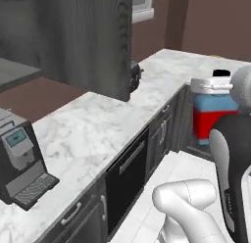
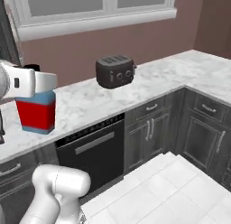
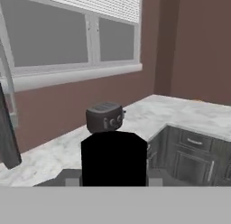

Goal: Get the candle and the liquor from the cabinet and move them to the dining counter.

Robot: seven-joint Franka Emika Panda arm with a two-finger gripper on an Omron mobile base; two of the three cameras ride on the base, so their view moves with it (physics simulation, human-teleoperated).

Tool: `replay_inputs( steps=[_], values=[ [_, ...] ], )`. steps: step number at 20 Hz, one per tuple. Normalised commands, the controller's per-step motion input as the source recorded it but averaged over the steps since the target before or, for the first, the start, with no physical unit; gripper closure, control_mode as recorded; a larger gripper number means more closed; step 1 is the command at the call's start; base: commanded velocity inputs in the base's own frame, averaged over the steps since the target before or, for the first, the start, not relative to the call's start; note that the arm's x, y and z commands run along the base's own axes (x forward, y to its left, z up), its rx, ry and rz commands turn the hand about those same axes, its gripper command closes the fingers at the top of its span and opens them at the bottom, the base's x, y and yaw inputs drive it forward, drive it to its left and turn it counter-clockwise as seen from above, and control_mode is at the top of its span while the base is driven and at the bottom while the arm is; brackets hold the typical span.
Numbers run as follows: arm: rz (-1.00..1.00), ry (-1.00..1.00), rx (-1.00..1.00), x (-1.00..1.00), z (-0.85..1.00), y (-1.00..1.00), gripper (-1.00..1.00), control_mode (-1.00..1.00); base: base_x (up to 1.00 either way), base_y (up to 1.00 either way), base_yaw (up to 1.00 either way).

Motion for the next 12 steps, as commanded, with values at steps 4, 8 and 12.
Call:
replay_inputs(
  steps=[4, 8, 12],
  values=[
    [0.0, 0.0, 0.0, 0.0, 0.0, 0.0, 1.0, 1.0, -0.03, 0.07, -0.97],
    [0.0, 0.0, 0.0, 0.0, 0.0, 0.0, 1.0, 1.0, 0.18, 0.28, -0.87],
    [0.0, 0.0, 0.0, 0.0, 0.0, 0.0, 1.0, 1.0, 0.42, 0.28, -0.78]
  ],
)
